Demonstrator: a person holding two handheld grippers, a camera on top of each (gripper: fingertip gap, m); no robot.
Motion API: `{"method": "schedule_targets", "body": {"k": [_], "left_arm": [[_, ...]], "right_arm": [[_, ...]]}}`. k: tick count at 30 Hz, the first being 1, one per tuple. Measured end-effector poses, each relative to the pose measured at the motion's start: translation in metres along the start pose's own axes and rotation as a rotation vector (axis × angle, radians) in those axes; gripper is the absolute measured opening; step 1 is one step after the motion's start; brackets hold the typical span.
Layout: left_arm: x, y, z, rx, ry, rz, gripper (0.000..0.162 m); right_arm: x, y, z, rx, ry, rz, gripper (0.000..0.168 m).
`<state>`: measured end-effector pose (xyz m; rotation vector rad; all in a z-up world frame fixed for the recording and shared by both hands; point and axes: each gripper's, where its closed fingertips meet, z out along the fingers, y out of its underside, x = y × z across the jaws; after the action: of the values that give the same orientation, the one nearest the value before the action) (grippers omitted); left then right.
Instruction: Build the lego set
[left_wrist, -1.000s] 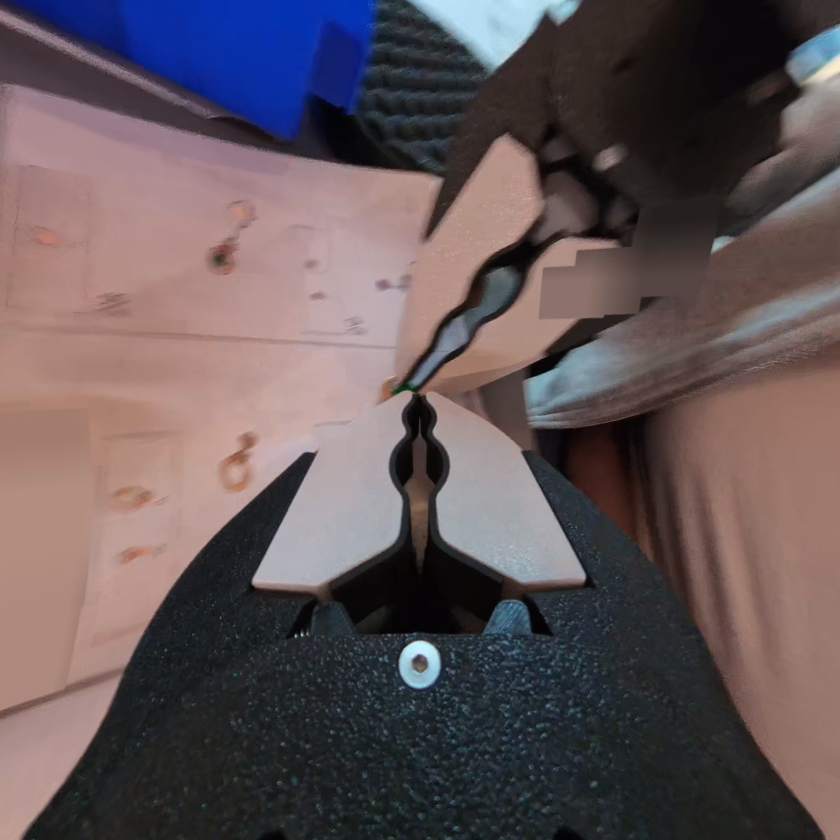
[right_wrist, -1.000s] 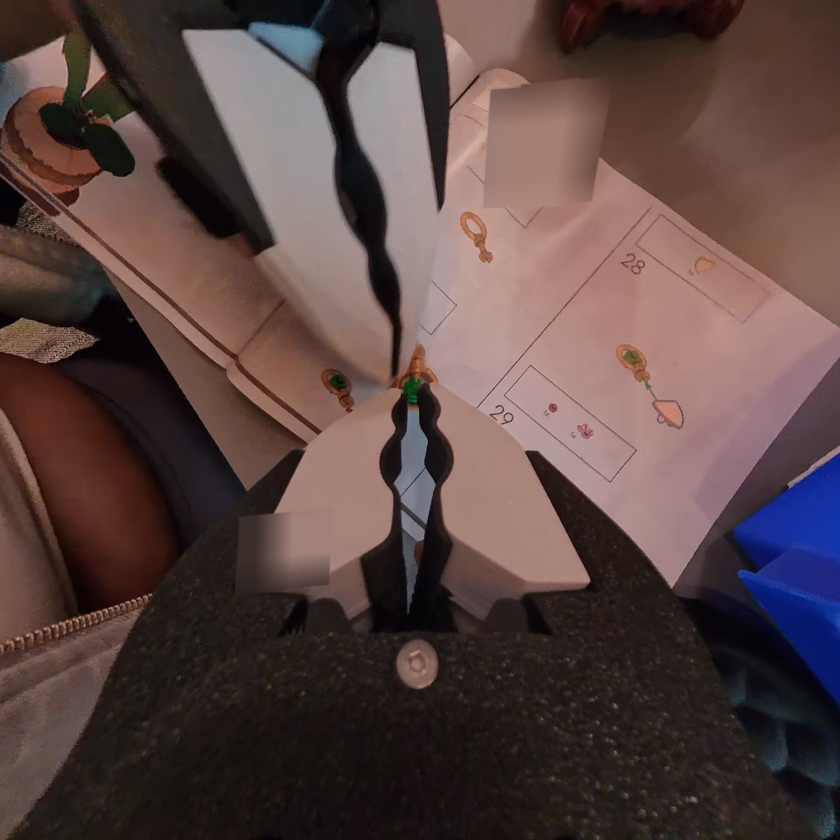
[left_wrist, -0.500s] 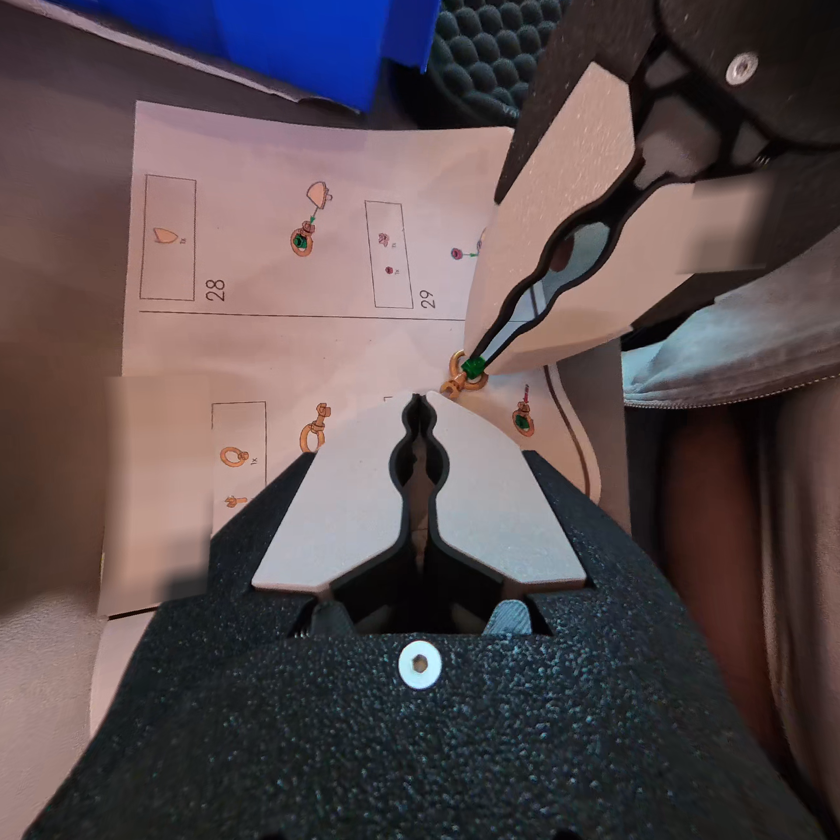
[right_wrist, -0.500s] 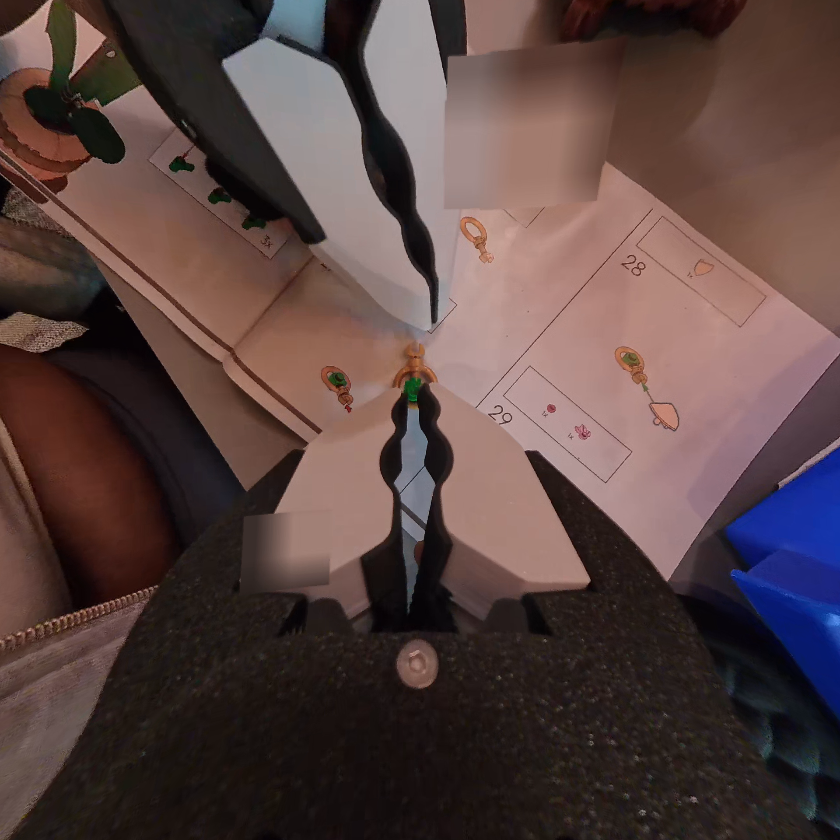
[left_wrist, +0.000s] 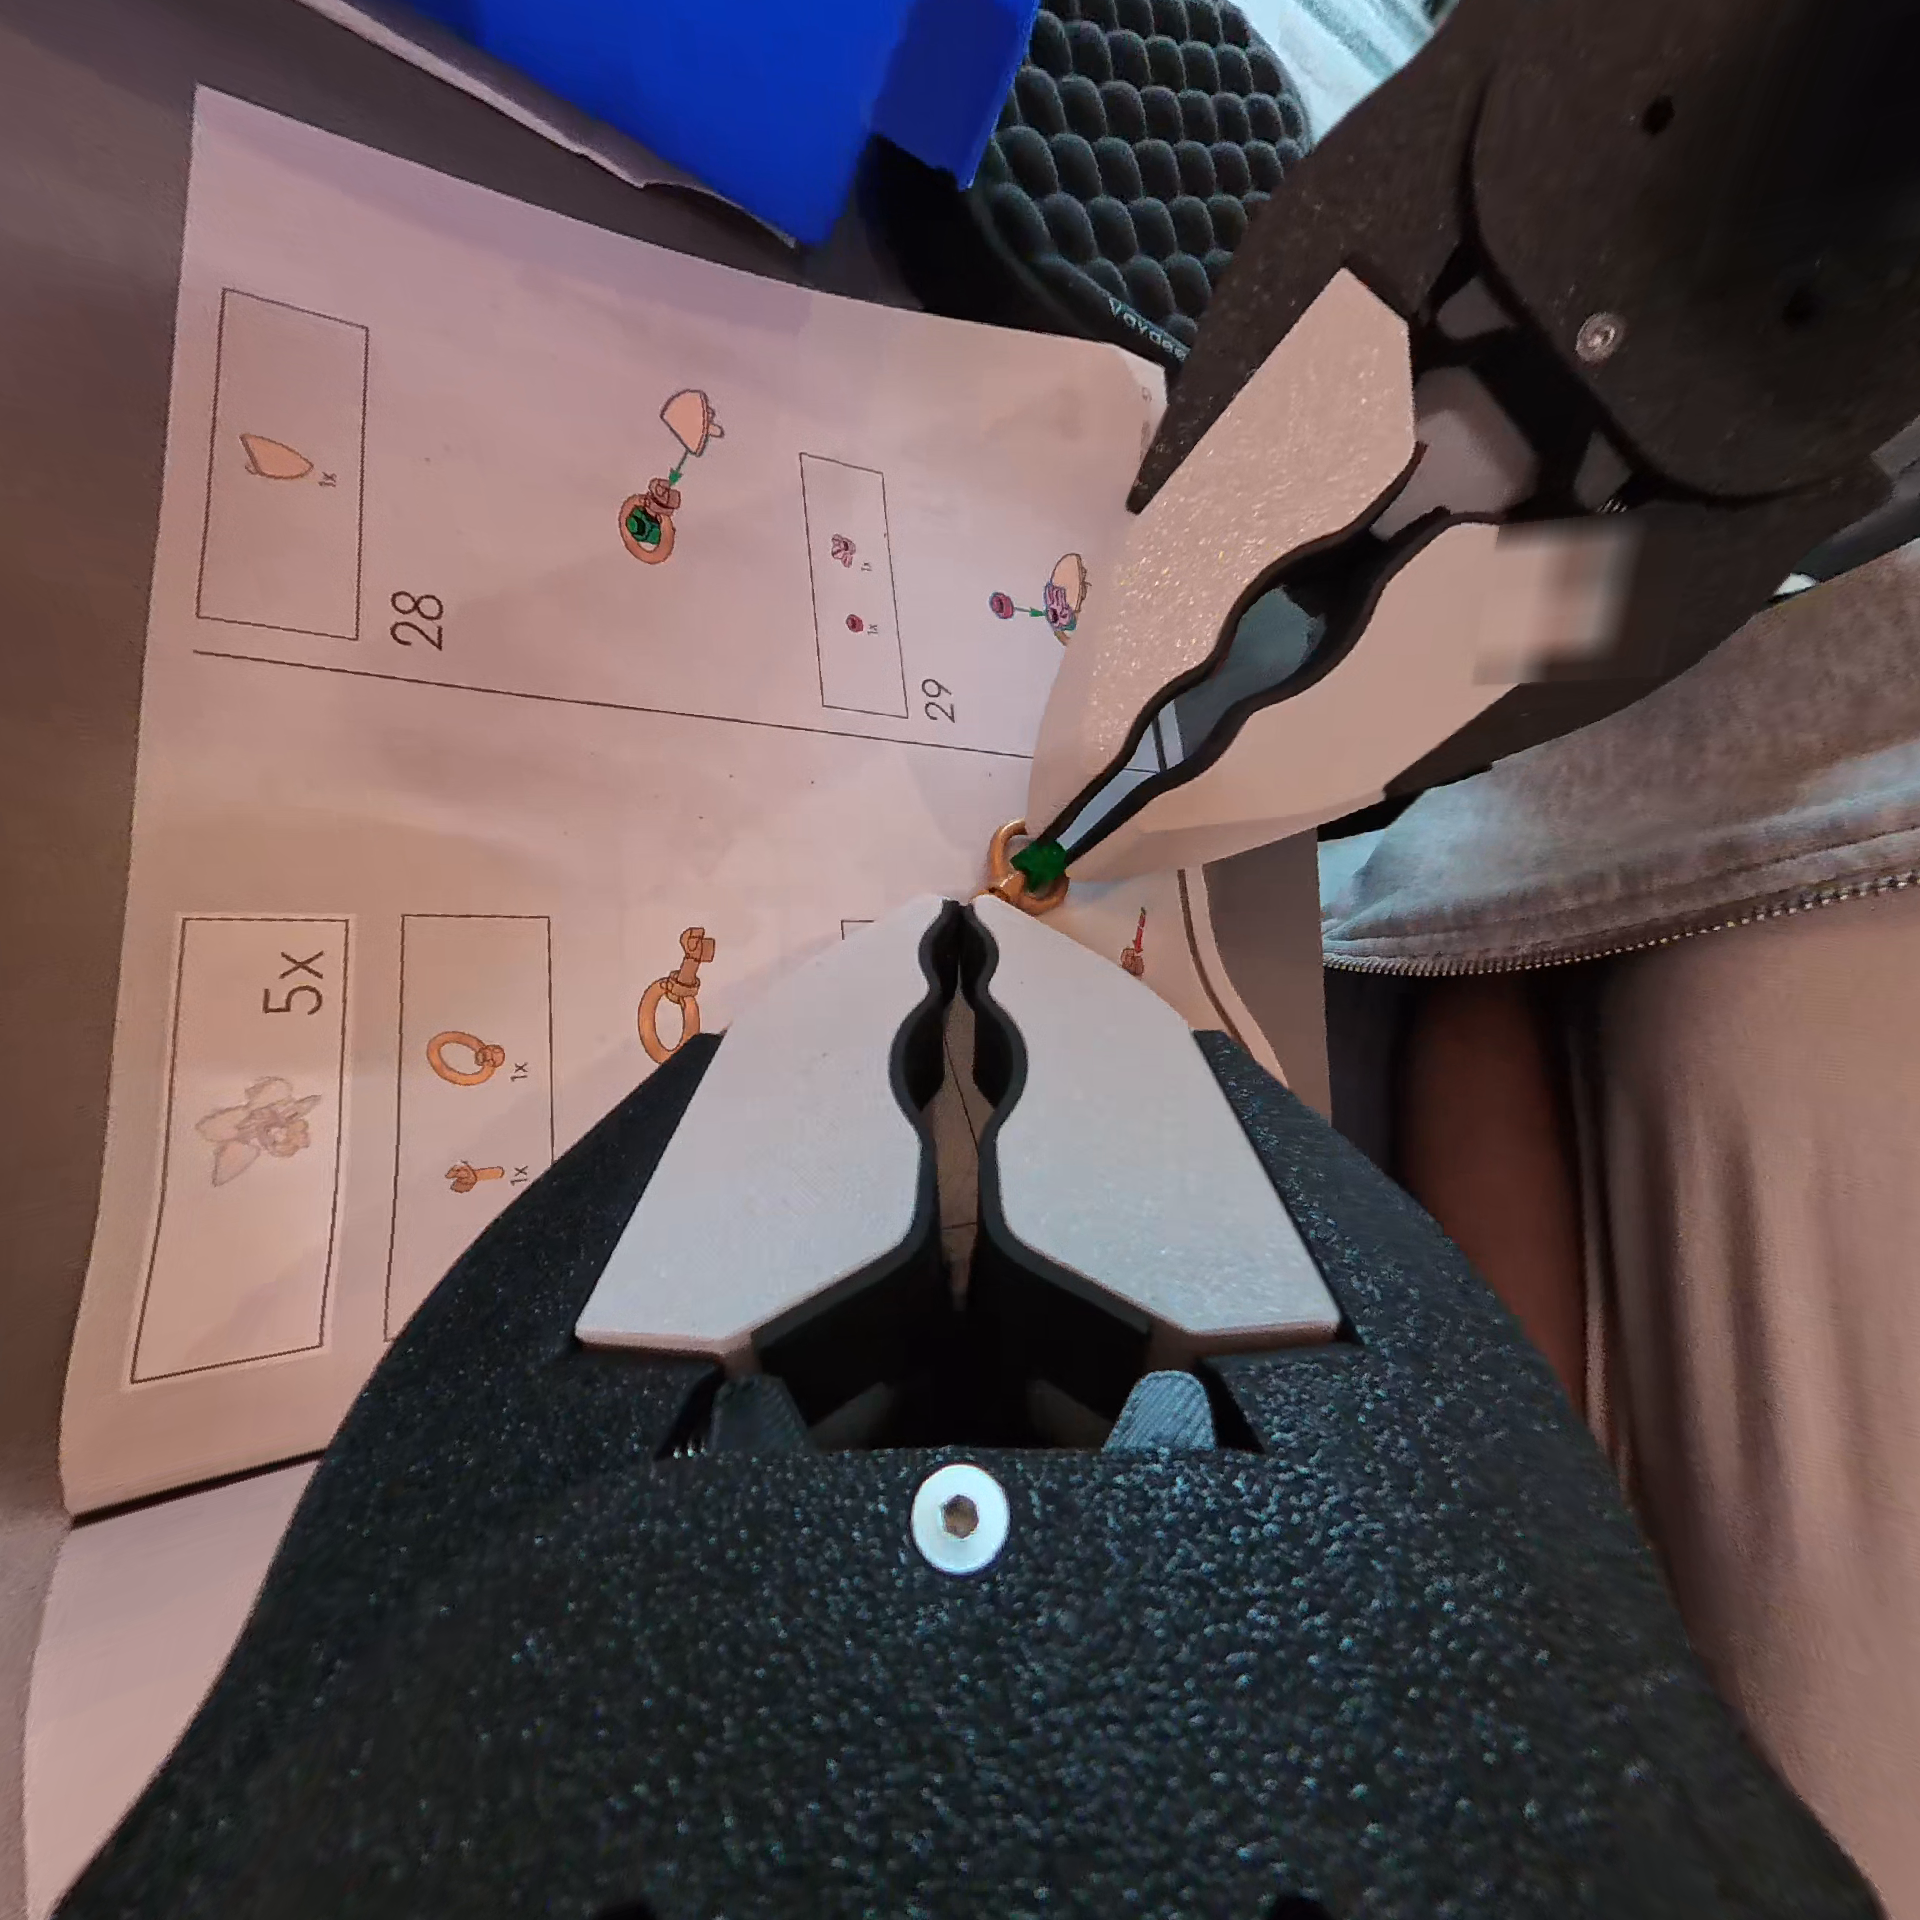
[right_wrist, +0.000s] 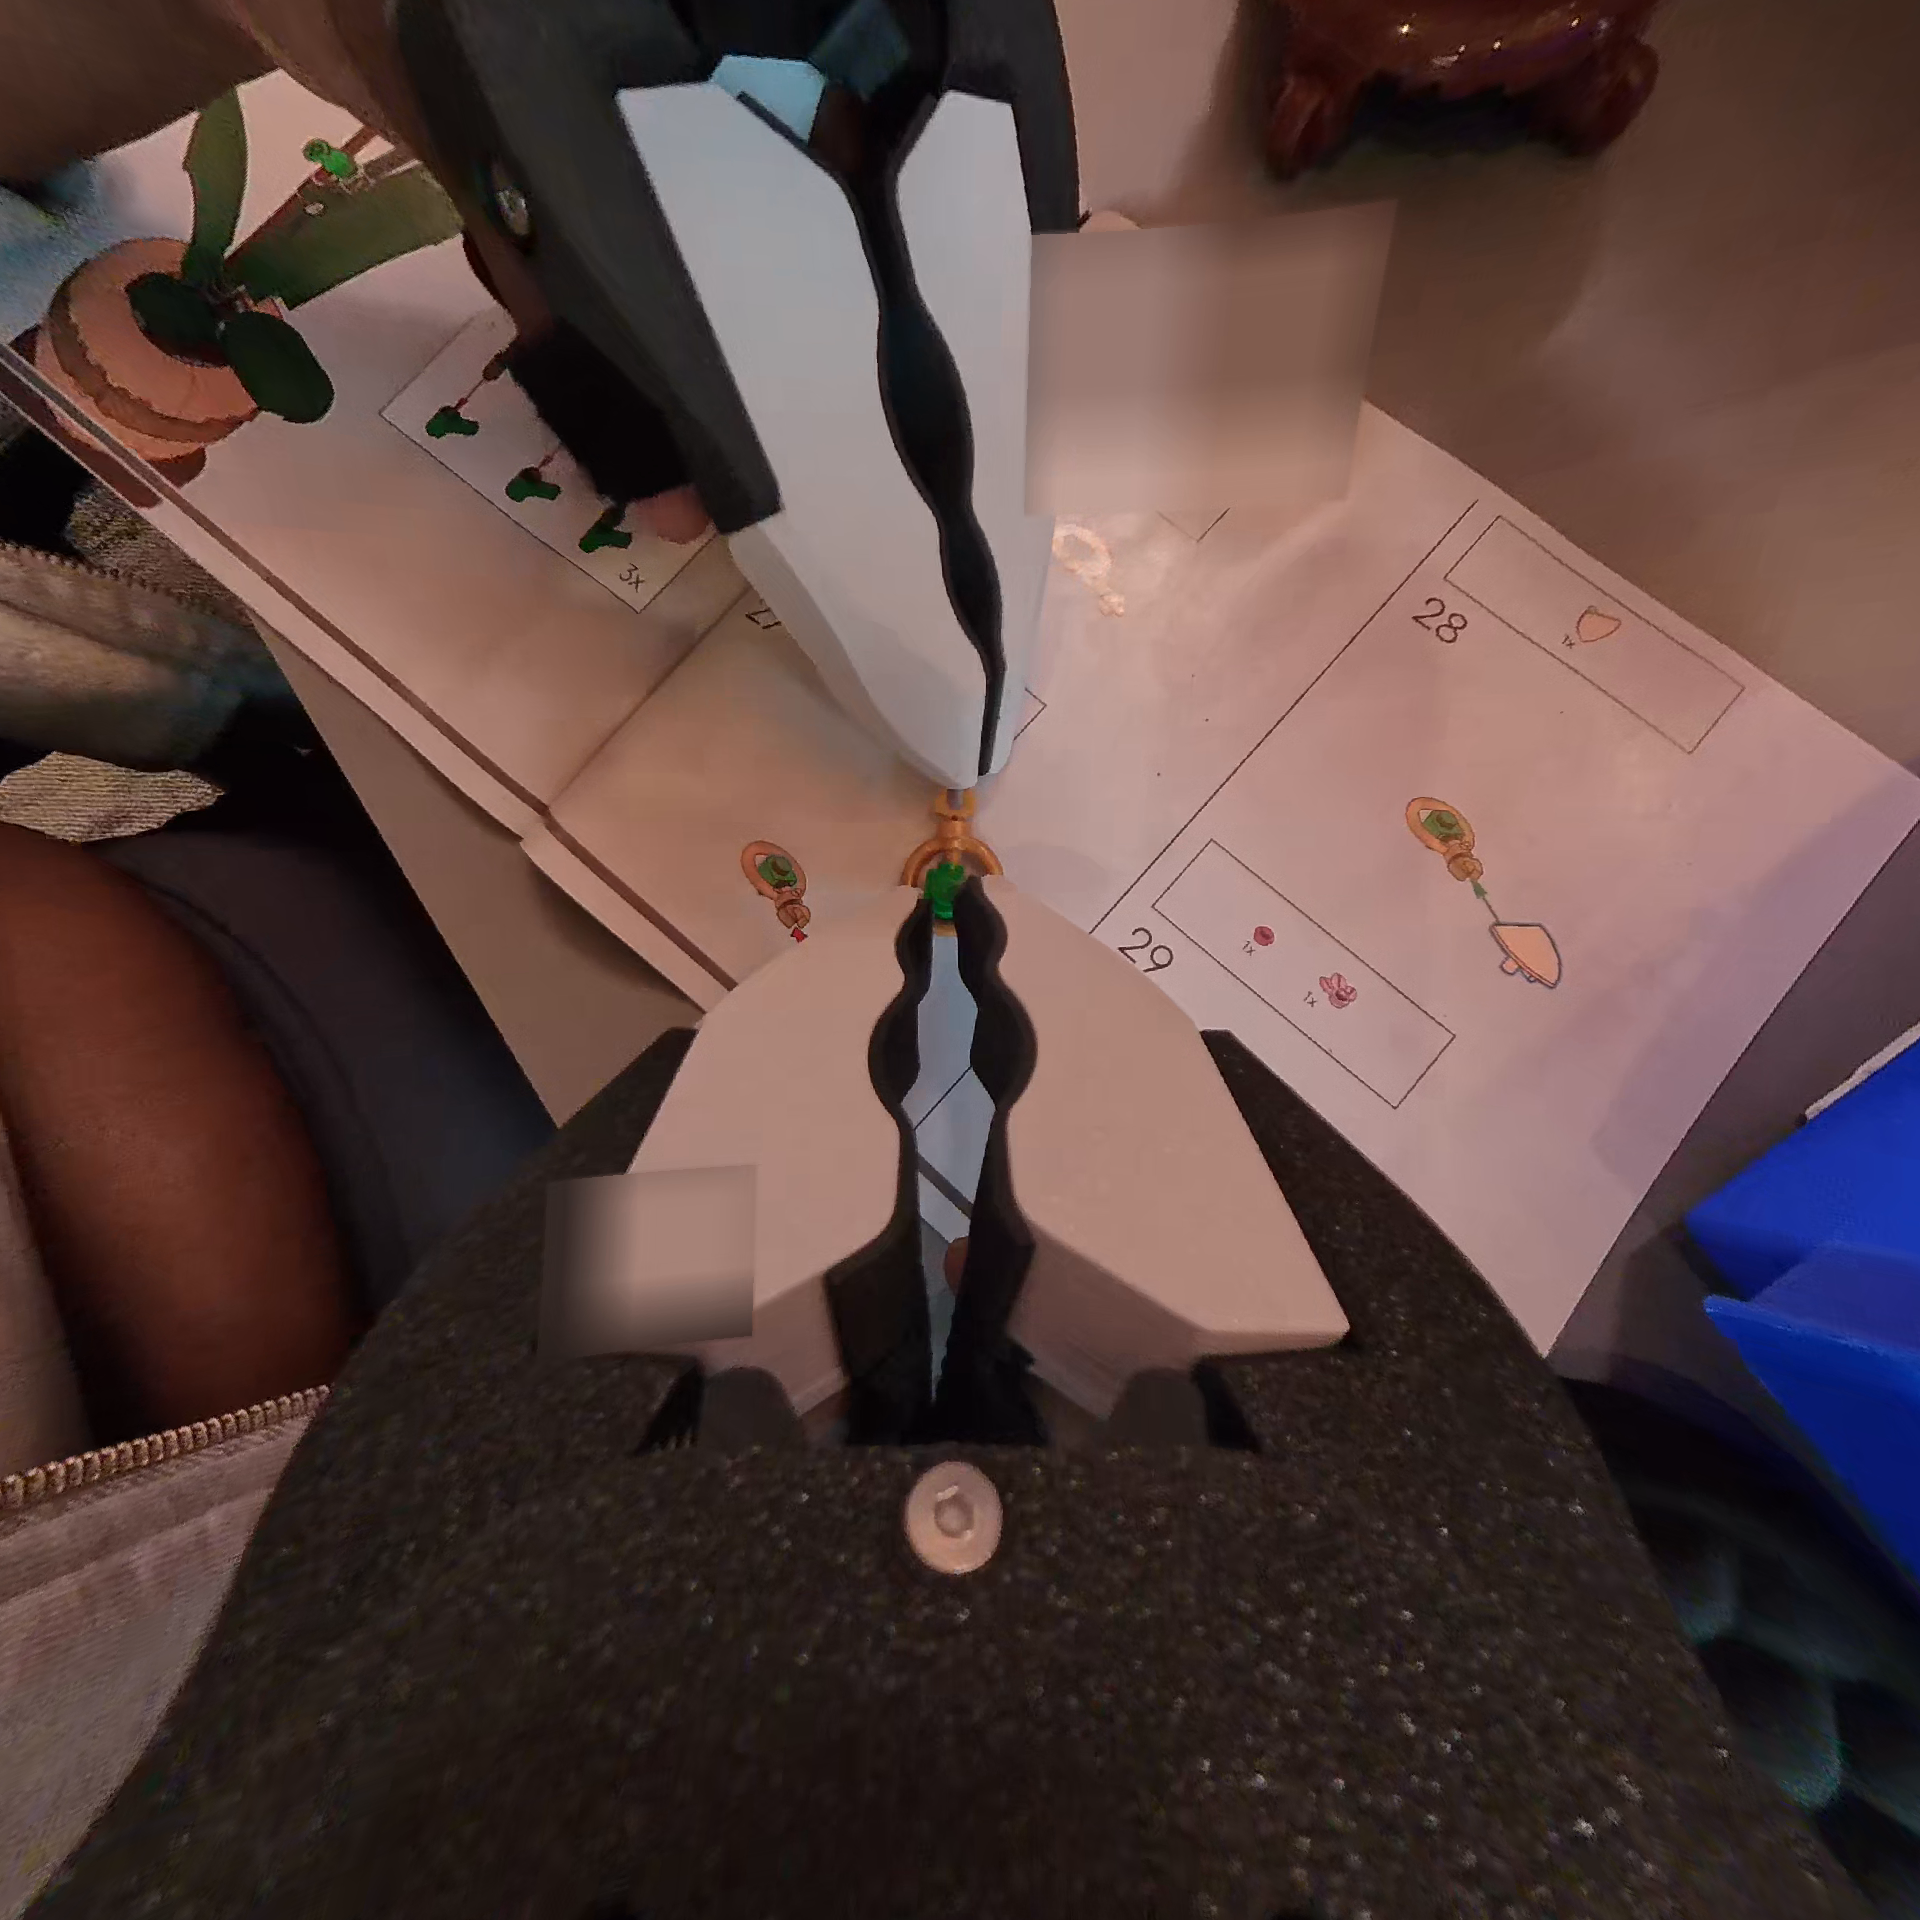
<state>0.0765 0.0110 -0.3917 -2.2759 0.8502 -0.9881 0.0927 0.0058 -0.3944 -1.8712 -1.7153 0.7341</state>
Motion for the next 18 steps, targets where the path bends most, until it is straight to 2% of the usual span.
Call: {"method": "schedule_targets", "body": {"k": [5, 8, 13, 14, 18], "left_arm": [[0.001, -0.001, 0.000, -0.002, 0.050, -0.048, 0.000], [0.008, -0.006, -0.005, 0.003, 0.140, -0.136, 0.000], [0.016, -0.019, -0.023, -0.061, 0.230, -0.325, 0.066], [0.015, -0.021, -0.025, -0.083, 0.230, -0.349, 0.061], [0.026, -0.018, -0.023, -0.227, 0.299, -0.410, 0.070]], "right_arm": [[0.000, 0.000, 0.000, 0.008, -0.001, -0.006, 0.005], [0.000, 0.000, 0.000, 0.011, 0.010, -0.018, 0.005], [0.000, 0.000, 0.000, 0.016, 0.025, -0.034, 0.005], [0.000, 0.000, 0.000, 0.017, 0.024, -0.035, 0.005], [0.000, -0.001, 0.000, 0.025, 0.014, -0.024, 0.005]]}}
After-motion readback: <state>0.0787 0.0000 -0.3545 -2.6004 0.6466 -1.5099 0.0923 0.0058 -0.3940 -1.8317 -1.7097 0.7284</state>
